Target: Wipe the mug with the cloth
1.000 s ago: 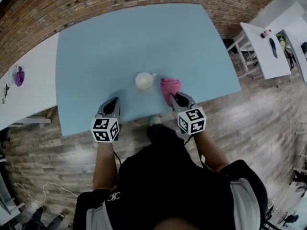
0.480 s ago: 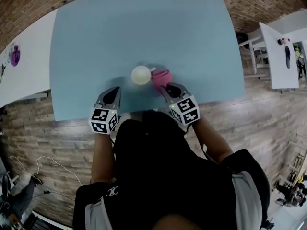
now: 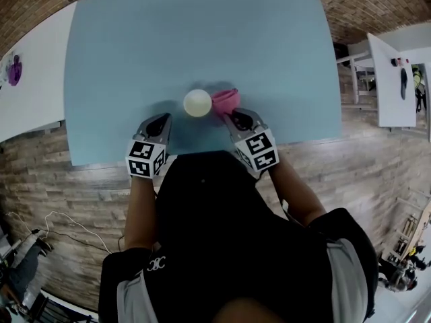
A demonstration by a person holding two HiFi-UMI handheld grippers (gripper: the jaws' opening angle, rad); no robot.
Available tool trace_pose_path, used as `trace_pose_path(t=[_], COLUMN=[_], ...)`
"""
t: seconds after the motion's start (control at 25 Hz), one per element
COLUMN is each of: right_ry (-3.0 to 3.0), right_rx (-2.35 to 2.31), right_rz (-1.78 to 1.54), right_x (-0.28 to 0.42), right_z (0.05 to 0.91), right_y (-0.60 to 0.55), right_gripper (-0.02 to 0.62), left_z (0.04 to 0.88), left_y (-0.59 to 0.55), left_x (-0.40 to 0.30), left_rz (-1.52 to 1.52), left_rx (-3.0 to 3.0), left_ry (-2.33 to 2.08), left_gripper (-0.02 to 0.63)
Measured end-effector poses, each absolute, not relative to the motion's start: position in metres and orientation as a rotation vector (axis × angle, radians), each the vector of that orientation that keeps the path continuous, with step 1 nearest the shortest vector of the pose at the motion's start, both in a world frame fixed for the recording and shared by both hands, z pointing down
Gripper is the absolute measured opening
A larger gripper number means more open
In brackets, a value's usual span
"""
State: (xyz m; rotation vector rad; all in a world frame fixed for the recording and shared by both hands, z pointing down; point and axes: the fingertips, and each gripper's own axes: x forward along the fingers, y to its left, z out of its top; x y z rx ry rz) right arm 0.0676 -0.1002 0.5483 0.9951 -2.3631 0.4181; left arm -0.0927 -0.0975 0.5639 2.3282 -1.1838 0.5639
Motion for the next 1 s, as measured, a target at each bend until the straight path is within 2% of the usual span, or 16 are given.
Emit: trace_pose_path(t=[0.2,0.28,0.36,0.64,0.76,1.0], right_ry=[-2.352,-2.344,-2.344,-2.333,-2.329,-2.323], right_rx=[0.972,0.963,0.952,0.923,0.908,0.838], right_rz=[0.4,0.408,0.404,0.367,0.37,0.328], right_x=[0.065,0.063,0.06,0.055,0.051,0.041], right_z=[0.55,0.553,0.555,0.559,0.563,0.568], right_y=[-0.105,-0.105,-0.106,-0.109,-0.11,-0.109], right_gripper=[0.035,0.035,0.035,0.035,0.035,0.035], left_z=[0.574,0.581,0.589,0.592,0.586,0.592], left_y=[-0.105,-0.098,-0.088,-0.094,-0.104,-0.104], left_x=[-0.082,-0.073,-0.064,-0.046,-0.036,-0.017], left_rz=[0.673,0.746,0.822,0.901,0.882,0.933], left_rx=[2.37,2.421,2.47,2.618,2.669,2.716], left_ry=[-1.116,-1.009,-0.881,-0.665,-0.629,-0.515], left_gripper=[0.006,0.072,0.175,0.352,0.385,0.403])
